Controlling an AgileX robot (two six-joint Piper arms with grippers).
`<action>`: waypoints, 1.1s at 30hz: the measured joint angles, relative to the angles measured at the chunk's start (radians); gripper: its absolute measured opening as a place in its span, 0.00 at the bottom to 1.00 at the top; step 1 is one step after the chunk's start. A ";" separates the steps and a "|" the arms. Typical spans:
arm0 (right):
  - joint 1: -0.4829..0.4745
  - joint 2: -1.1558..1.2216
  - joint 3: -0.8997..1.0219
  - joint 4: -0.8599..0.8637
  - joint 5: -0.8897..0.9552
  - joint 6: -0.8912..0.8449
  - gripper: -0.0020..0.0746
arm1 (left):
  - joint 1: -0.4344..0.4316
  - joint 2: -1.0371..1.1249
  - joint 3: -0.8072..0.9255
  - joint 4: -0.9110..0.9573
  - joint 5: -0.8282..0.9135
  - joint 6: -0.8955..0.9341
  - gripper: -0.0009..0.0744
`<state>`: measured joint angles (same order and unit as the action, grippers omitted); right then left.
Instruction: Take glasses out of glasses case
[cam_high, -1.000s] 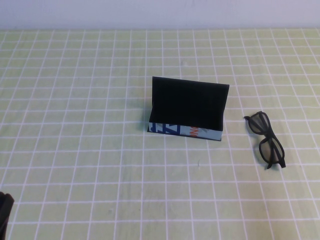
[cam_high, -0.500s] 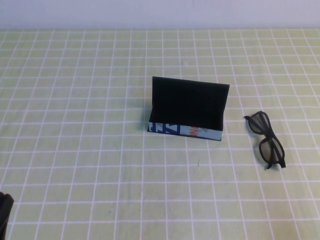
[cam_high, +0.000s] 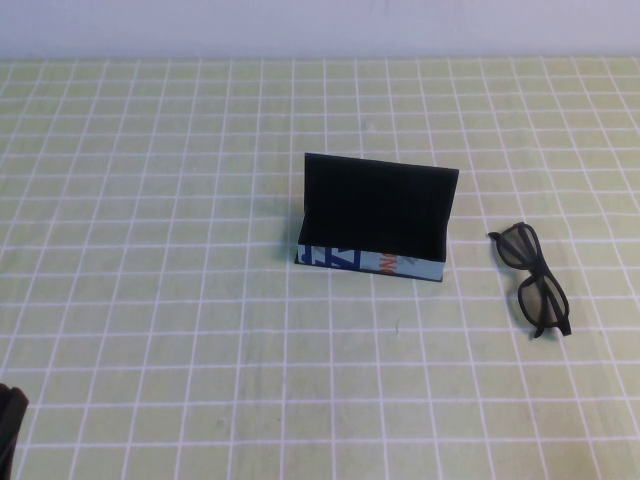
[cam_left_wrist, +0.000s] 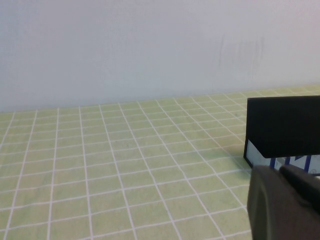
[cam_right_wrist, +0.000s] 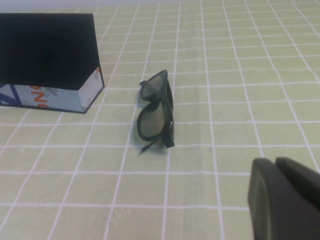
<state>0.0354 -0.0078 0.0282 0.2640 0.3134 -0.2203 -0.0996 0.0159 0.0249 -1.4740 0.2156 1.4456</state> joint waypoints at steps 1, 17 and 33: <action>0.000 0.000 0.000 0.000 0.000 0.000 0.00 | 0.000 0.000 0.000 0.000 0.000 0.000 0.01; 0.000 0.000 0.000 0.000 0.000 0.000 0.00 | 0.000 0.000 0.000 -0.053 -0.166 0.050 0.01; 0.000 0.000 0.000 0.000 0.000 0.000 0.00 | 0.030 -0.024 0.000 1.441 -0.036 -1.373 0.01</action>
<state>0.0354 -0.0078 0.0282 0.2640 0.3134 -0.2203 -0.0698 -0.0078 0.0249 -0.0332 0.1797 0.0723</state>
